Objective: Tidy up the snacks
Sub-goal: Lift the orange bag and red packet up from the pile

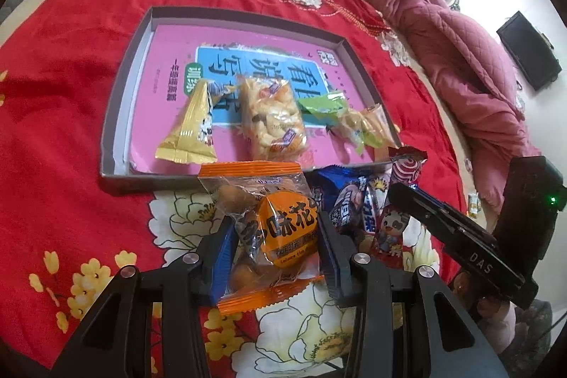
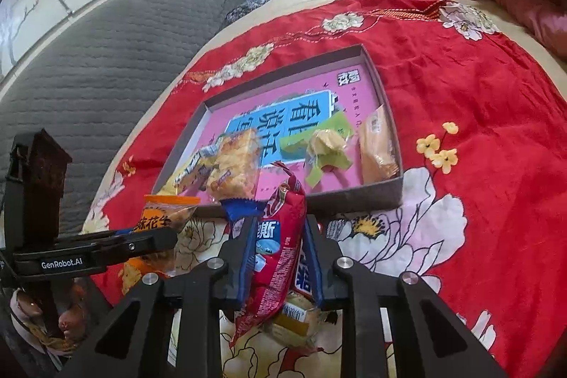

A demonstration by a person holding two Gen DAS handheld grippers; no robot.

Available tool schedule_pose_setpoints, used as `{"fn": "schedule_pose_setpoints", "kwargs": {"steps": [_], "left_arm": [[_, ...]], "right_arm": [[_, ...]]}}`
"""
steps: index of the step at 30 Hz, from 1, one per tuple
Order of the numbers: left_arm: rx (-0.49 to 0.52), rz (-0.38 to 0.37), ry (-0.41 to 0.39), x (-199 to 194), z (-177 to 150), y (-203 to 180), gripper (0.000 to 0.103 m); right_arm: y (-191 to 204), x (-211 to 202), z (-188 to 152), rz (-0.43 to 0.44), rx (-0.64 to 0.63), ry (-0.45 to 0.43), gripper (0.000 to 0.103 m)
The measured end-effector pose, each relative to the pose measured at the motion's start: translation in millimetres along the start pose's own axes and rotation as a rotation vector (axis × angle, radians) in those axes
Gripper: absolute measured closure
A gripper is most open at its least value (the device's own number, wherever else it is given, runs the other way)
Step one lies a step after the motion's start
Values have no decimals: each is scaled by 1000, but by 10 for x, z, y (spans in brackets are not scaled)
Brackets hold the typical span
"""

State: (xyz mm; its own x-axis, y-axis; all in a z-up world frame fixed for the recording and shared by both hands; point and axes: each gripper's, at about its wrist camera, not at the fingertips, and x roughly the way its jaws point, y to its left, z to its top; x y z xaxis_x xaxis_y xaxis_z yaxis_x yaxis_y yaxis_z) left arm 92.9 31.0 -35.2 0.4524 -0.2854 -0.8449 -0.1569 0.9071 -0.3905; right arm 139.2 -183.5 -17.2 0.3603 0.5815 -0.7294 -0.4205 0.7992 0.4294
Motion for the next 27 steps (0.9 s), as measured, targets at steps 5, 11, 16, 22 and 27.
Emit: {"fn": "schedule_pose_setpoints", "kwargs": {"steps": [5, 11, 16, 22, 27], "left_arm": [[-4, -2, -13, -55, 23, -10, 58], [-10, -2, -24, -85, 37, -10, 58], [-11, -4, -29, -89, 50, -12, 58], [-13, -5, -33, -88, 58, -13, 58], [-15, -6, -48, -127, 91, -11, 58]], "right_arm": [[-75, -81, 55, 0, 26, -34, 77], [-164, -156, 118, -8, 49, -68, 78], [-184, -142, 147, -26, 42, -65, 78], [-151, -117, 128, -31, 26, -58, 78], [-126, -150, 146, -19, 15, -80, 78]]}}
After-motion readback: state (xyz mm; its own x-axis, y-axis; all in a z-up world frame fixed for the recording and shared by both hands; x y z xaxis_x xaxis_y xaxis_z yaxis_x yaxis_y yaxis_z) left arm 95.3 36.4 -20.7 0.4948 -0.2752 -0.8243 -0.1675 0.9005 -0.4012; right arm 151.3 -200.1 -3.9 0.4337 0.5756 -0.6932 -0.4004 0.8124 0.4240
